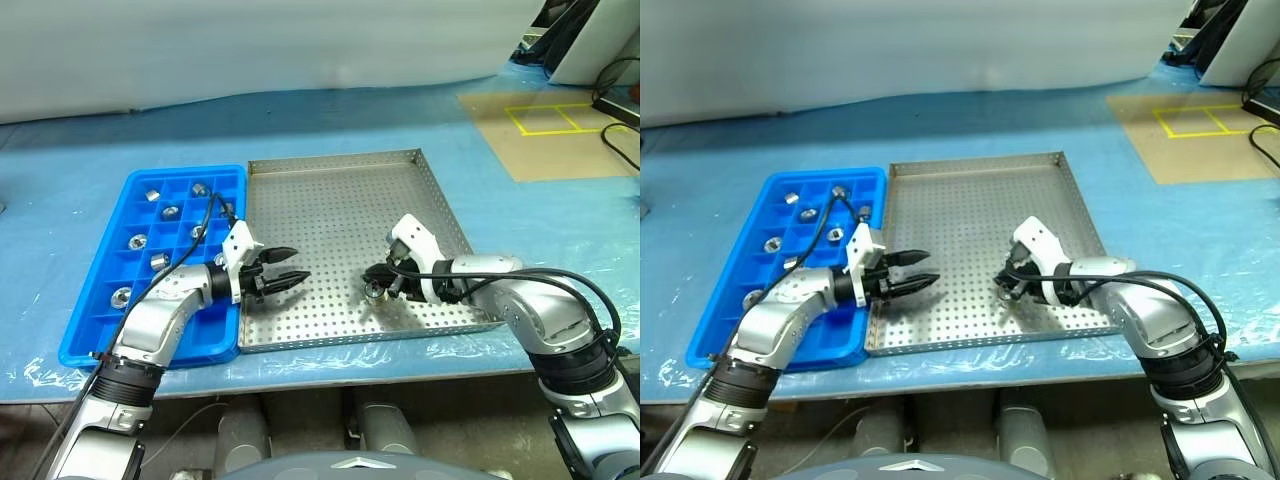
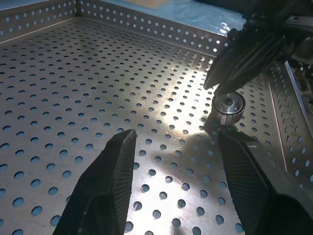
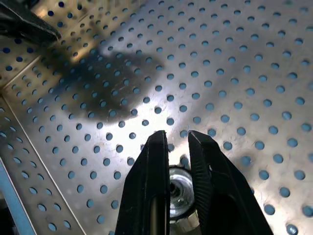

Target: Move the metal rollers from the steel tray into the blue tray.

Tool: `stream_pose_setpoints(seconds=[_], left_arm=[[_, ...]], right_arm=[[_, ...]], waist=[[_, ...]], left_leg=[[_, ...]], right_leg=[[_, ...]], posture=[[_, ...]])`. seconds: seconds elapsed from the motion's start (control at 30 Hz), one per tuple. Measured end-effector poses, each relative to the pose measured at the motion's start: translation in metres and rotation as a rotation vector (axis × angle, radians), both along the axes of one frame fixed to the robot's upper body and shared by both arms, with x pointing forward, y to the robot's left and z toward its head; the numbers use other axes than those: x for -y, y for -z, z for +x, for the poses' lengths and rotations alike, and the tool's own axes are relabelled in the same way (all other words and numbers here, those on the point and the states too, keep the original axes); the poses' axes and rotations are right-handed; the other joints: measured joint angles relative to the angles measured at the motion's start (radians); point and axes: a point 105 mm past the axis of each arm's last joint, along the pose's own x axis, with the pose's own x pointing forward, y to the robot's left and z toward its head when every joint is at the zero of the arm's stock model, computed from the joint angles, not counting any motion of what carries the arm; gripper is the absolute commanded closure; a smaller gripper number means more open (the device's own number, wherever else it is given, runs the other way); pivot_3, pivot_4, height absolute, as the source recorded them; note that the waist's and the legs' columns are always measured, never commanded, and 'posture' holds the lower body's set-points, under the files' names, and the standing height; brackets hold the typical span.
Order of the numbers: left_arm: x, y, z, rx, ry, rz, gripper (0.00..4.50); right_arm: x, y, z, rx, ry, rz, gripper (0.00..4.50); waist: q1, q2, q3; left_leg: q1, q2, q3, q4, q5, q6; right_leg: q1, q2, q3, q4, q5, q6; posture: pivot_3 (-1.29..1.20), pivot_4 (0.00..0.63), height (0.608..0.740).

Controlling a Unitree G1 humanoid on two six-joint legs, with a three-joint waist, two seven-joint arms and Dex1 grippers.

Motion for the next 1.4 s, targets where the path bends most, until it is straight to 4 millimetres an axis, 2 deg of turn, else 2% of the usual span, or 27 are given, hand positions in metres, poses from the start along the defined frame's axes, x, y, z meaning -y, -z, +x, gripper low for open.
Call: stream_pose_setpoints(seconds=[0.07,0.13,0.27,0.37,0.5,0.6,0.8,0.93,1.1,1.3,1.4], left_arm=[[-0.003,-0.001,0.001,0.003,-0.008,0.002,1.72],[-0.006,-0.002,0.003,0.008,-0.019,0.002,1.72],[-0.010,-0.004,0.003,0.024,-0.038,0.002,1.72],[-0.011,-0.004,0.003,0.024,-0.052,0.001,1.72],[-0.010,-0.003,0.000,0.023,-0.057,-0.001,1.72],[-0.009,-0.002,-0.002,0.023,-0.054,-0.006,1.72],[-0.007,-0.001,-0.003,0.026,-0.046,-0.007,1.72],[-0.006,0.000,-0.004,0.023,-0.041,-0.006,1.72],[-0.005,0.000,-0.005,0.023,-0.034,-0.005,1.72],[-0.006,0.000,-0.005,0.024,-0.035,-0.001,1.72],[-0.006,0.000,-0.005,0.026,-0.038,0.001,1.72]], right_arm=[[-0.005,-0.008,0.002,0.026,-0.014,0.021,3.66],[-0.005,-0.006,0.004,0.044,-0.030,0.035,3.66],[0.025,0.015,0.011,0.016,0.001,0.009,3.66],[0.031,0.021,0.011,0.025,-0.021,0.035,3.05],[0.041,0.025,0.013,0.034,-0.010,0.081,1.69],[0.040,0.025,0.007,-0.003,-0.029,0.140,0.69],[0.049,0.039,-0.010,-0.088,-0.049,0.150,0.69],[0.045,0.040,-0.019,-0.095,-0.081,0.144,0.69],[0.037,0.041,-0.021,-0.071,-0.089,0.083,0.69],[0.038,0.040,-0.021,-0.066,-0.065,0.013,0.69],[0.031,0.032,-0.021,-0.054,-0.078,-0.002,1.37]], waist=[[0.002,0.000,0.000],[0.007,0.000,0.000],[0.026,0.000,0.000],[0.027,0.000,0.000],[0.024,0.000,0.000],[0.025,0.000,0.000],[0.025,0.000,0.000],[0.022,0.000,0.000],[0.023,0.000,0.000],[0.022,0.000,0.000],[0.022,0.000,0.000]], left_leg=[[0.000,0.000,0.000,0.000,0.000,0.000],[0.000,0.000,0.000,0.000,0.000,0.000],[0.000,-0.001,0.001,0.000,0.000,0.000],[0.000,0.000,0.001,0.000,0.000,0.001],[0.001,0.000,0.002,0.000,0.000,0.001],[0.001,0.000,0.002,0.000,0.000,0.001],[0.001,0.000,0.002,0.000,-0.001,0.001],[0.001,0.000,0.002,0.000,0.000,0.001],[0.001,0.000,0.002,0.000,0.000,0.001],[0.001,0.000,0.002,-0.001,0.000,0.001],[0.001,0.000,0.002,-0.001,0.000,0.001]], right_leg=[[0.000,0.000,0.000,0.000,0.000,0.000],[0.000,0.000,0.000,0.000,0.000,0.000],[0.000,-0.001,0.000,-0.001,0.000,0.000],[0.000,-0.001,0.000,0.000,0.000,0.000],[0.000,-0.001,0.000,0.000,0.000,0.000],[0.000,-0.001,0.000,0.000,0.000,0.000],[0.000,-0.001,0.000,-0.001,0.000,0.000],[0.000,0.000,0.000,0.000,0.000,0.000],[0.000,0.000,0.000,-0.001,0.000,0.001],[0.000,0.000,0.000,-0.001,0.000,0.001],[0.000,0.000,0.000,-0.001,-0.002,0.003]], posture=[[-0.19,0.150,0.740],[-0.18,0.150,0.740],[-0.18,0.150,0.740],[-0.17,0.150,0.740],[-0.18,0.150,0.740],[-0.19,0.150,0.740],[-0.20,0.150,0.740],[-0.20,0.150,0.740],[-0.20,0.150,0.740],[-0.20,0.150,0.740],[-0.20,0.150,0.740]])
